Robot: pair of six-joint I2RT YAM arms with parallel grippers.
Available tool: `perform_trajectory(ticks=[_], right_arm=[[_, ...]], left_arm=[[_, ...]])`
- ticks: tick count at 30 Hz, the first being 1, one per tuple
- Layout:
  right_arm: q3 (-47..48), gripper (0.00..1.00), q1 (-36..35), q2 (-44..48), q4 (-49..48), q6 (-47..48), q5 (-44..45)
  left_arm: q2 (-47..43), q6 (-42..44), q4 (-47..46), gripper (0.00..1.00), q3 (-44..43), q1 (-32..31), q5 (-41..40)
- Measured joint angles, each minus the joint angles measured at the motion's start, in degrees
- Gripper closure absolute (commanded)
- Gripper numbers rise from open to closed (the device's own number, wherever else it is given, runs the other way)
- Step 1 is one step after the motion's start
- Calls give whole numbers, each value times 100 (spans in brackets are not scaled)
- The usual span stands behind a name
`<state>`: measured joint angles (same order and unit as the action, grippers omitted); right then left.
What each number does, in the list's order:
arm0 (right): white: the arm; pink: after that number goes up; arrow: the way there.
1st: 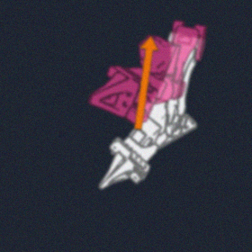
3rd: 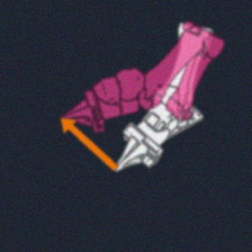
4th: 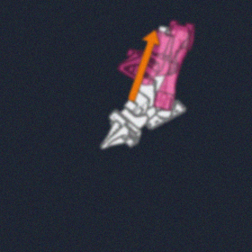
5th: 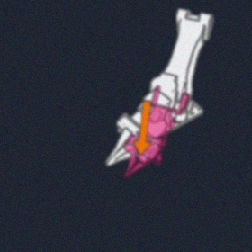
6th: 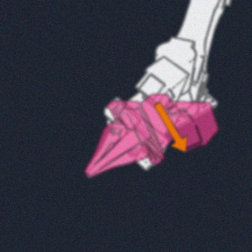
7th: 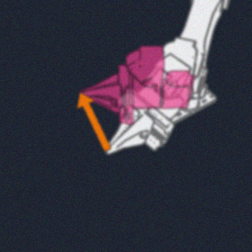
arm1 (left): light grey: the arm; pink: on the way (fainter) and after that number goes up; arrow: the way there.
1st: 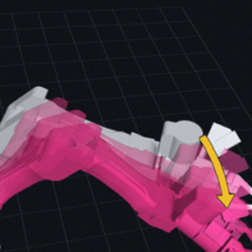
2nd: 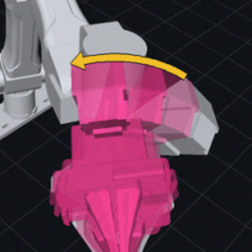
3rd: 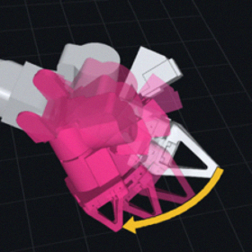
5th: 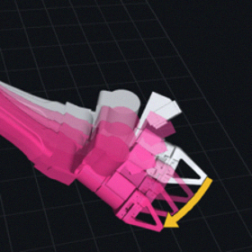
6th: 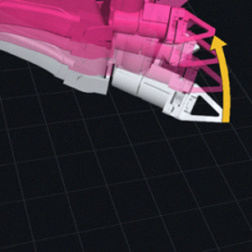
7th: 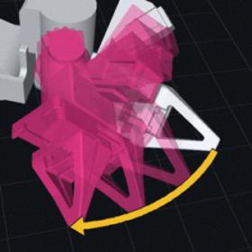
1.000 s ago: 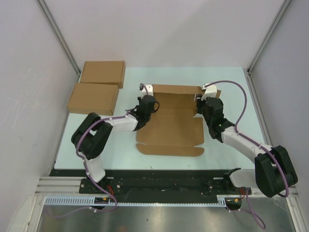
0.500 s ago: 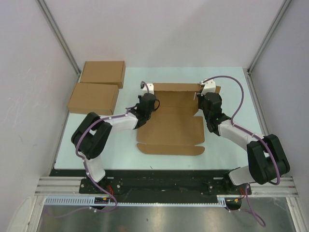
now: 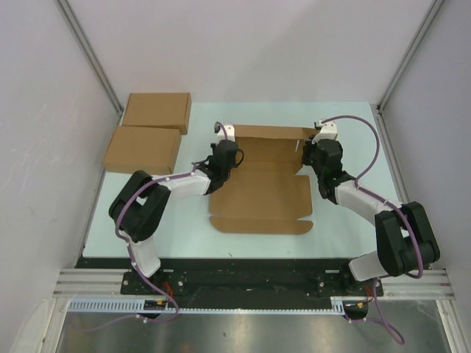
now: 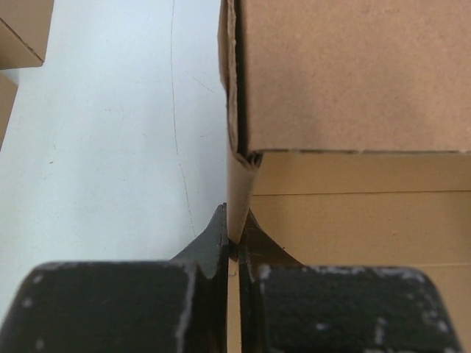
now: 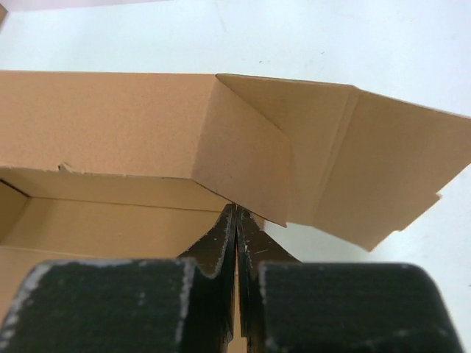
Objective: Fold the paper box
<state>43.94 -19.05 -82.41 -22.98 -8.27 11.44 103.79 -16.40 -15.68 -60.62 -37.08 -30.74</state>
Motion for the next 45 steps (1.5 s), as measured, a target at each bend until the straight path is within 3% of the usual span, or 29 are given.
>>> perform_trajectory(ticks=[14, 15, 17, 21, 27, 34, 45], right_arm=[[2, 98, 245, -42, -188, -1775, -1029], [11, 83, 243, -39, -192, -1788, -1069], [101, 65, 177, -11, -13, -1635, -986], [420, 51, -66, 310, 575, -940, -743], [693, 49, -122, 960, 914, 98, -271], [796, 57, -219, 879, 1014, 1075, 192], [761, 55, -232, 708, 1333, 1576, 466]], left_arm=[[4, -4, -7, 100, 0, 0, 37], [7, -4, -7, 100, 0, 0, 44], [7, 0, 17, 100, -11, 0, 50], [59, 35, 378, 100, -317, 39, 116], [155, 199, 1102, 100, -1032, 90, 446], [284, 258, 1753, 100, -1449, 98, 848], [767, 254, 2376, 100, -2076, 177, 1150]])
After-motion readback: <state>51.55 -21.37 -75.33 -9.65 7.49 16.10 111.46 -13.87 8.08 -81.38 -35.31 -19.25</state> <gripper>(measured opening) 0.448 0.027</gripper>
